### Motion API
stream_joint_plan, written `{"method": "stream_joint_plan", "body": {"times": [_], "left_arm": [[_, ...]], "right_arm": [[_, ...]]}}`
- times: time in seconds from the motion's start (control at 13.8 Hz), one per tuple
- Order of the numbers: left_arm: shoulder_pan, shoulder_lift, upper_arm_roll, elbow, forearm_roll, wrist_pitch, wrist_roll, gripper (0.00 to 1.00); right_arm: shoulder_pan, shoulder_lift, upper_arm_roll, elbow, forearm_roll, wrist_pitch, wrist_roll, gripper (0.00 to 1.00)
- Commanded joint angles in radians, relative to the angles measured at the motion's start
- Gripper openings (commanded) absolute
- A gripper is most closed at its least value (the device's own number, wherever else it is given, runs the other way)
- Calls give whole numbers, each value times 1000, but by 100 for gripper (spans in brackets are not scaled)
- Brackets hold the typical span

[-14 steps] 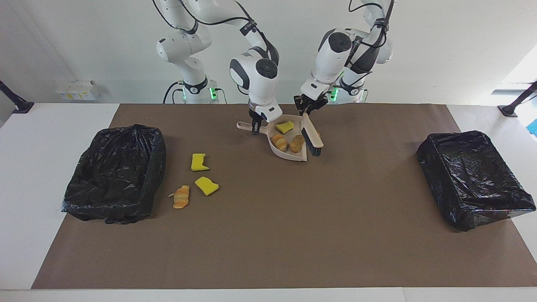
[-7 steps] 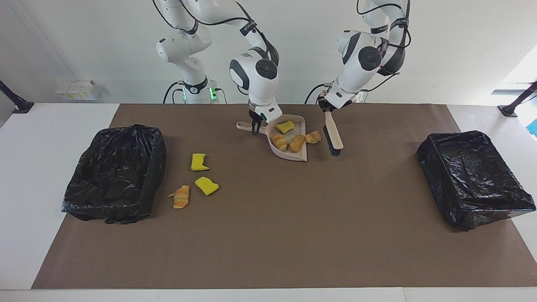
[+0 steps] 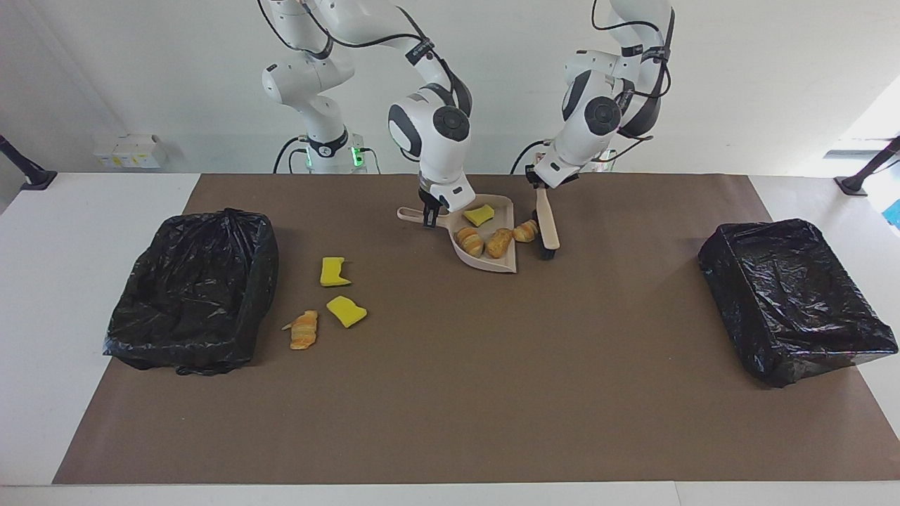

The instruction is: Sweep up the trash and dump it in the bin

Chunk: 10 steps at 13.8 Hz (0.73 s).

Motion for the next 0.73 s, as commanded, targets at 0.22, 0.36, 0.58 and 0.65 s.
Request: {"method": "stream_joint_plan", "body": {"times": [0.22,0.36,0.58,0.65], "left_arm": [[-221,-14,4,2,-197,134,-3,0],[-252,-9,4,19,-203,124,-19,0],[-180,-5,8,16,-188,110,-13,0],[-131,6,8,19,-129,107,-13,0]], "right_arm": [[-14,34,4,89,-9,-116,18,0],[-2,55,4,147,-17,-180,68,0],[-4,60,4,149,-20,-176,73,0],[-4,61,4,149,-15,-170,75,0]]}}
